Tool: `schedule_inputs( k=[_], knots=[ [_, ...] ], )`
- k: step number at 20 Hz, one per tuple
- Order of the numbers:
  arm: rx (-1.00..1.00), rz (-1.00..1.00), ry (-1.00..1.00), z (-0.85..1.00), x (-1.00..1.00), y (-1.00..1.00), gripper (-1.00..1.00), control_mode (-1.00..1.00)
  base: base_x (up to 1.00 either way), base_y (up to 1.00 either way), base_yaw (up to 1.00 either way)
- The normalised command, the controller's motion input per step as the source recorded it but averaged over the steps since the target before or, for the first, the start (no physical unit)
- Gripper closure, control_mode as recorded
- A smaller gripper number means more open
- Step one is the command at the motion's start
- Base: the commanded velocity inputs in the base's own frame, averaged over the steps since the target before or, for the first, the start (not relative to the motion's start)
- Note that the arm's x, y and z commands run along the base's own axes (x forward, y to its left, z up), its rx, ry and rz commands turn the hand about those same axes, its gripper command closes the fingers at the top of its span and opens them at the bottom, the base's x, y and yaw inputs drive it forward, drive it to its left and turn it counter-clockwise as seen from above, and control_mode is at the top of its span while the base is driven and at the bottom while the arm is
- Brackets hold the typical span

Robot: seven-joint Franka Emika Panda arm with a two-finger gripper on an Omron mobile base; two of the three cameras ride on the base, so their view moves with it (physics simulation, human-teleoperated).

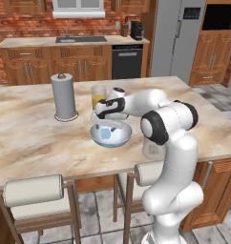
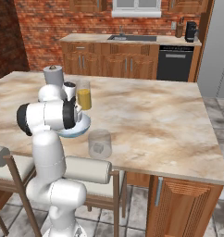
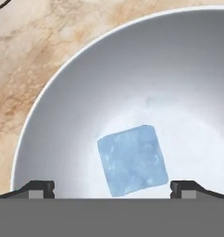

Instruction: There are two ice cubes in the ice bowl. Place both ice cubes in the glass cup.

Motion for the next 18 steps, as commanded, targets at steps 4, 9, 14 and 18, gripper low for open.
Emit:
schedule_inputs(
  k=[4, 9, 14, 18],
  knots=[
    [-0.04, 0.04, 0.0, -0.18, 0.06, 0.0, -1.0, -1.0, 0.0, 0.0, 0.0],
    [-0.04, 0.02, 0.0, -0.24, 0.03, 0.0, -1.0, -1.0, 0.0, 0.0, 0.0],
    [-0.04, 0.0, 0.0, -0.22, 0.0, 0.0, -1.0, -1.0, 0.0, 0.0, 0.0],
    [-0.03, 0.0, 0.0, -0.12, 0.0, 0.0, -1.0, -1.0, 0.0, 0.0, 0.0]
  ],
)
